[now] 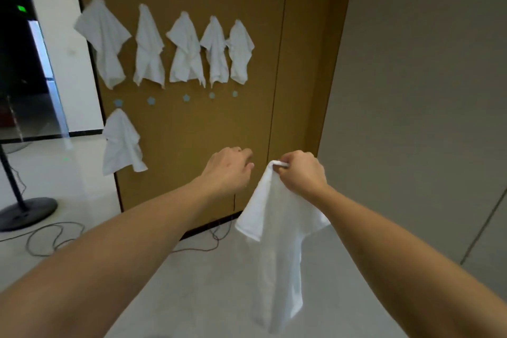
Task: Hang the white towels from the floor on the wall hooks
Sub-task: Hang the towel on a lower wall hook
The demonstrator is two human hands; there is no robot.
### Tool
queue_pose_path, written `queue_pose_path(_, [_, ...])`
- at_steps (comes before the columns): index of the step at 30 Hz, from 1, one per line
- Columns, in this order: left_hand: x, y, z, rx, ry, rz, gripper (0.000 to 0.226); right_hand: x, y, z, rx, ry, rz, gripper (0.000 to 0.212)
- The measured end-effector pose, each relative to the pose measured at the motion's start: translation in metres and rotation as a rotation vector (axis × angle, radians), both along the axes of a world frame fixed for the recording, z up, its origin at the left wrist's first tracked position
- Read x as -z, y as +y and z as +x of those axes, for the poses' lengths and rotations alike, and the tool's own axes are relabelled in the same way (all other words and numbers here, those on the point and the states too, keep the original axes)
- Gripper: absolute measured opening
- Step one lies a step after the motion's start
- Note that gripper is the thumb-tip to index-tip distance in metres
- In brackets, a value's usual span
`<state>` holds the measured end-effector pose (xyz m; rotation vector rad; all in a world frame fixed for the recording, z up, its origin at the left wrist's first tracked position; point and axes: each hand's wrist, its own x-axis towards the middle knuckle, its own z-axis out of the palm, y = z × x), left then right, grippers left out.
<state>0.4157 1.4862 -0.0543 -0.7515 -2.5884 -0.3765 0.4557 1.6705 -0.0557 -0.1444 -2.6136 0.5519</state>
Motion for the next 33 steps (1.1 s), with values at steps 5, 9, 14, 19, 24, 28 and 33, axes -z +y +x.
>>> queue_pose_path(5, [-0.005, -0.026, -0.126, -0.071, -0.025, 0.029, 0.028, -0.002, -0.030, -0.132, -0.068, -0.032, 0.005, 0.023])
queue_pose_path(9, [-0.011, -0.048, -0.213, -0.092, -0.077, 0.106, 0.032, -0.006, -0.054, -0.227, -0.129, -0.043, 0.008, 0.025])
queue_pose_path(14, [0.005, -0.074, -0.298, -0.128, -0.164, 0.072, 0.043, -0.004, -0.084, -0.338, -0.206, -0.098, -0.004, 0.037])
queue_pose_path(19, [0.030, -0.100, -0.391, -0.237, -0.105, 0.046, 0.029, 0.009, -0.124, -0.448, -0.336, -0.143, -0.019, 0.031])
queue_pose_path(24, [0.040, -0.116, -0.485, -0.380, -0.115, 0.110, 0.028, 0.010, -0.168, -0.561, -0.500, -0.169, -0.091, 0.030])
queue_pose_path(28, [0.031, -0.138, -0.557, -0.524, -0.101, 0.191, 0.010, 0.008, -0.199, -0.643, -0.634, -0.221, -0.078, 0.032])
queue_pose_path(33, [0.031, -0.183, -0.629, -0.605, -0.051, 0.287, 0.013, 0.014, -0.232, -0.732, -0.797, -0.231, -0.146, 0.034])
